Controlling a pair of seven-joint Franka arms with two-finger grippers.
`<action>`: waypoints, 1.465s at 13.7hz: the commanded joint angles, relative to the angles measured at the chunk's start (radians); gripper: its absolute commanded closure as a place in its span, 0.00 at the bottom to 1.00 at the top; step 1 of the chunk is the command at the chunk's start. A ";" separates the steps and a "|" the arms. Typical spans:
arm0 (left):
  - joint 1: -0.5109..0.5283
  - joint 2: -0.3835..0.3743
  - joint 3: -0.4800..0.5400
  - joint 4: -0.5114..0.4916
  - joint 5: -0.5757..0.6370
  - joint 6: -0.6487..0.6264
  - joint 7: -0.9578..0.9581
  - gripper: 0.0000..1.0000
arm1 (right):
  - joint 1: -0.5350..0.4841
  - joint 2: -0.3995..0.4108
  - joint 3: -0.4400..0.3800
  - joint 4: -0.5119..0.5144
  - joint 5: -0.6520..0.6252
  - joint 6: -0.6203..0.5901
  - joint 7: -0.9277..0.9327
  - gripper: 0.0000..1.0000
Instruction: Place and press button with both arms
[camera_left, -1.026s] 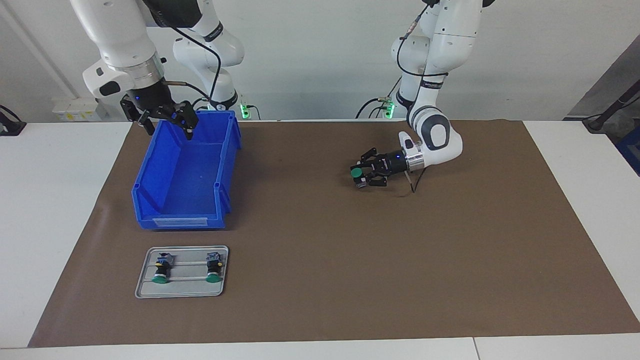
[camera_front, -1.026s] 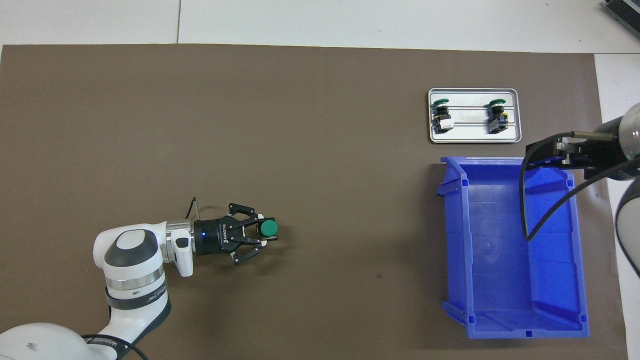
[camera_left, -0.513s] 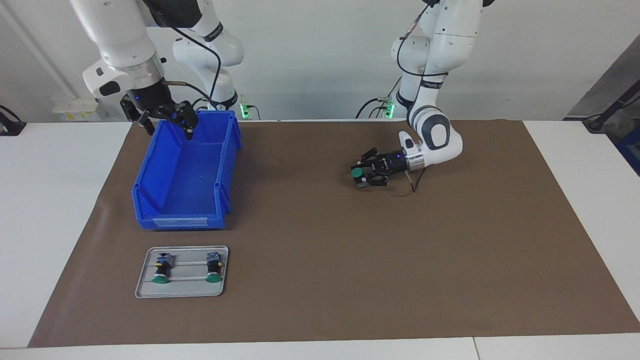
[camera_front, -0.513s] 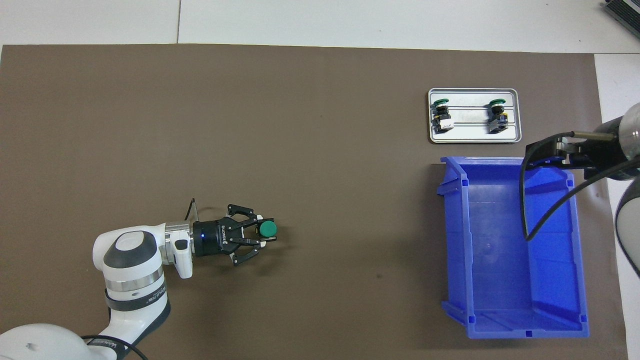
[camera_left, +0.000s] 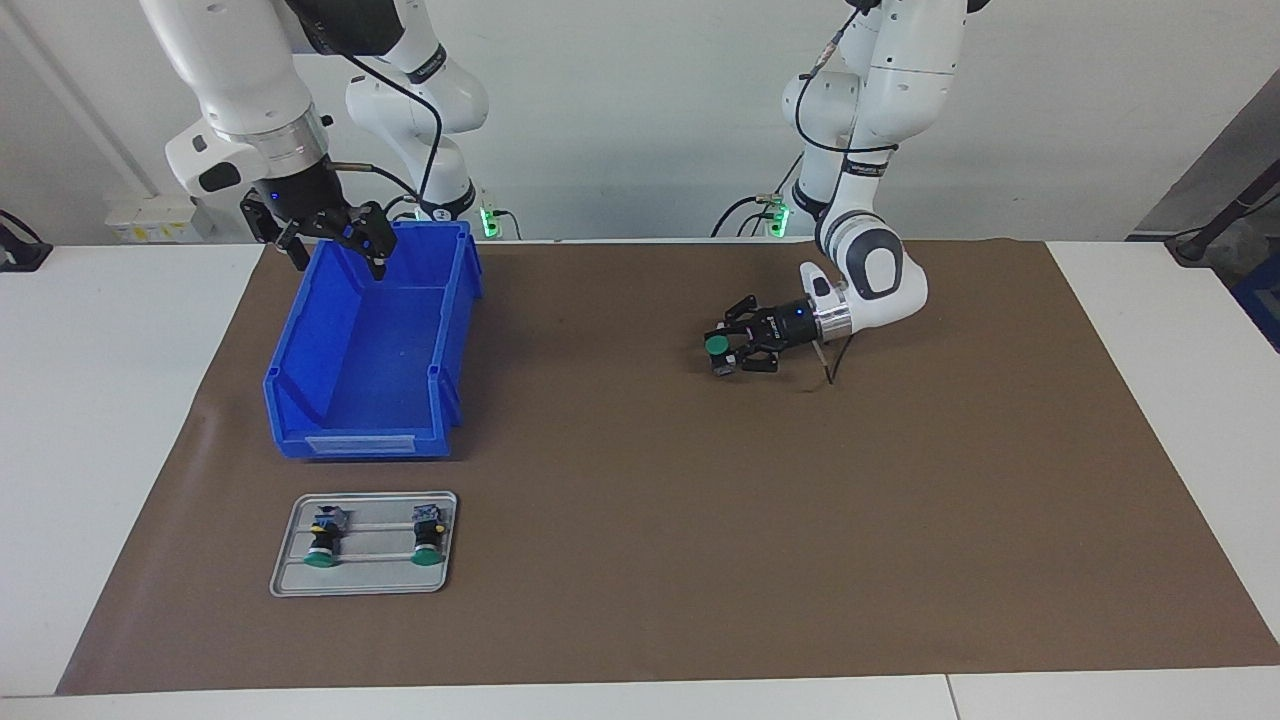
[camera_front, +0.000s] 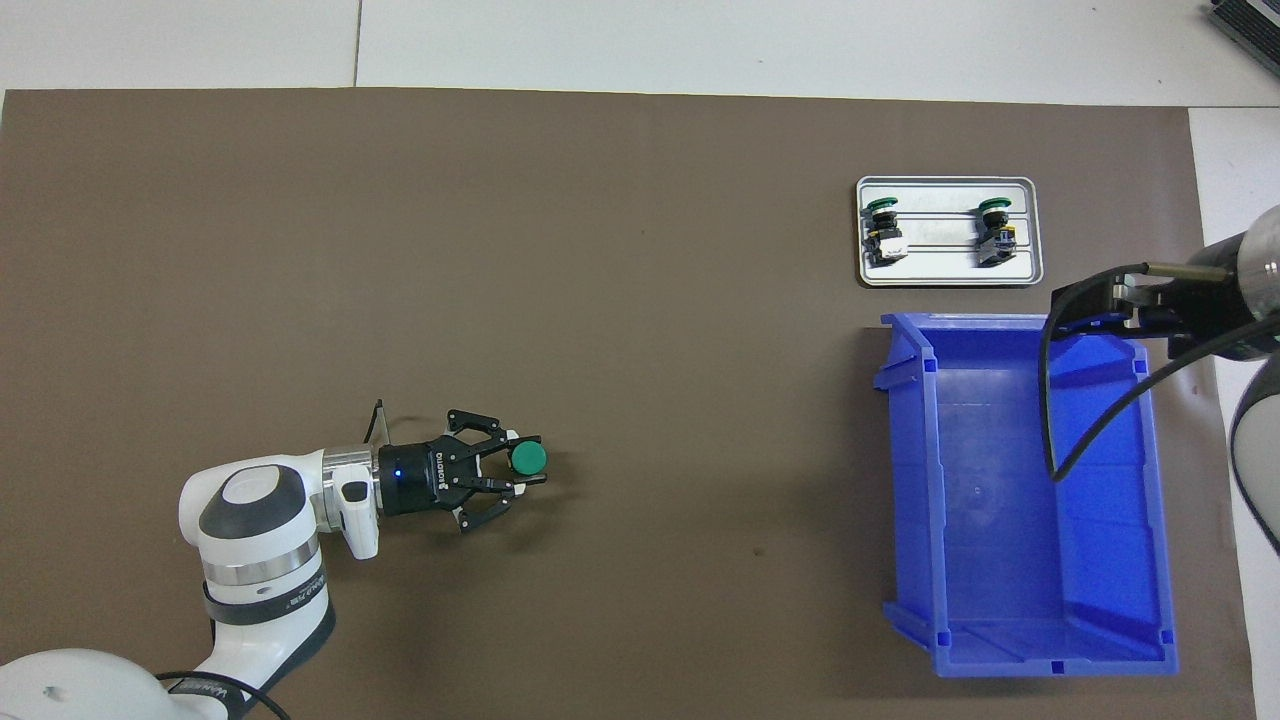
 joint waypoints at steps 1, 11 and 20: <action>0.011 -0.017 0.007 -0.036 -0.011 -0.004 0.039 0.43 | -0.006 -0.027 0.001 -0.032 0.014 0.015 0.005 0.00; 0.039 -0.006 0.004 0.025 -0.011 0.002 0.018 0.22 | -0.008 -0.027 0.002 -0.034 0.014 0.016 0.005 0.00; 0.033 0.075 0.001 0.272 -0.011 0.137 -0.231 0.08 | -0.014 -0.027 0.001 -0.032 0.014 0.010 0.003 0.00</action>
